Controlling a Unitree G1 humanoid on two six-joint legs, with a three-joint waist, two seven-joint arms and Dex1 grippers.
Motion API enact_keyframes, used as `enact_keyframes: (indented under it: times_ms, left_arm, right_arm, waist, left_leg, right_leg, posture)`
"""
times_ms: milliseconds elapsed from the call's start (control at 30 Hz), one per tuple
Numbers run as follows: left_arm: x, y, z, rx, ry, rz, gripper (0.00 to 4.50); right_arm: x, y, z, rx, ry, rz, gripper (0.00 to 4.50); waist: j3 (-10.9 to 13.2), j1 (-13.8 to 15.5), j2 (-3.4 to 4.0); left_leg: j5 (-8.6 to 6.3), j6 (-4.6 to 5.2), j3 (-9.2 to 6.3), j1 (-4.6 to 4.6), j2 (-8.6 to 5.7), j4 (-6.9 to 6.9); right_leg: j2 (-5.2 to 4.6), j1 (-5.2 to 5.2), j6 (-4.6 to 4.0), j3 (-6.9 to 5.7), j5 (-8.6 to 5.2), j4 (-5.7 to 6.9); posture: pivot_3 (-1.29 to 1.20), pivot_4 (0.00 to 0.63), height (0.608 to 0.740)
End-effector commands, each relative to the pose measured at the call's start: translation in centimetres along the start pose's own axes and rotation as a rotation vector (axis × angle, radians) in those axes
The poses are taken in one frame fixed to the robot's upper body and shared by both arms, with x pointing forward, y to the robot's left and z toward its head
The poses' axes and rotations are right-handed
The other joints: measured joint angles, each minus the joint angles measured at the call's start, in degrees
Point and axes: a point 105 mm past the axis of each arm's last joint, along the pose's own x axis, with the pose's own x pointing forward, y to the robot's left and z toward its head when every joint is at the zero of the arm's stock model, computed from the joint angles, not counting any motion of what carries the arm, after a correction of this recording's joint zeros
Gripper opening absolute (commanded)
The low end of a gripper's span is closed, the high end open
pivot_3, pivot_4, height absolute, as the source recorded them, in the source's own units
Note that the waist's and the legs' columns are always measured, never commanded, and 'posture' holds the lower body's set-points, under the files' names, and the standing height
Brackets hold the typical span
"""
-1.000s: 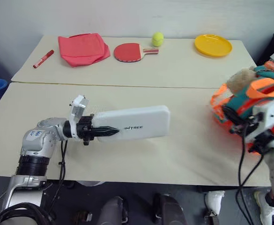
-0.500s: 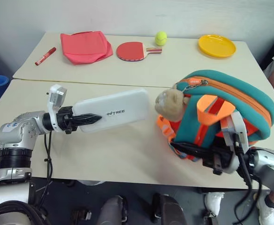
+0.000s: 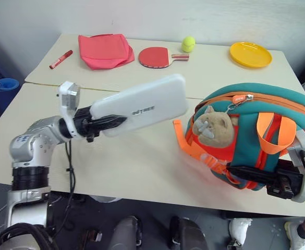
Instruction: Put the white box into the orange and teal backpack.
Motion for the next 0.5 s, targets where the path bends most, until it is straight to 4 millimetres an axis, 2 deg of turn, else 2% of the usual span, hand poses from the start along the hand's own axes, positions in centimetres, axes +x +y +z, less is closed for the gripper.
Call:
enact_keyframes:
  times_ms: [33,267,500]
  left_arm:
    - [2.3,0.2,0.9,0.133,0.031,-0.08,1.25]
    - [4.8,0.6,-0.8,0.221,0.146,-0.236,1.25]
    - [7.4,2.4,-1.2,0.309,0.268,-0.204,1.25]
  right_arm:
    - [0.0,0.4,-0.2,0.003,0.018,0.023,0.02]
    - [0.4,0.5,-0.4,-0.002,0.0,0.018,0.02]
    - [0.8,0.8,-0.5,0.003,-0.023,0.011,0.02]
  waist:
    - [0.0,0.19,-0.01]
    - [0.0,-0.19,0.0]
    - [0.02,0.19,-0.04]
  left_leg:
    - [0.0,0.0,0.01,0.0,0.0,0.01]
    - [-0.04,0.04,0.19,-0.02,-0.01,0.04]
    - [-0.14,0.25,0.1,-0.19,-0.04,0.36]
  right_leg:
    - [0.01,0.0,0.0,0.0,0.01,0.0]
    - [0.21,-0.03,0.03,-0.07,0.02,0.13]
    - [0.06,-0.04,0.13,-0.08,0.11,-0.04]
  posture:
    - [0.0,0.15,0.74]
    - [0.0,0.15,0.74]
    - [0.0,0.15,0.74]
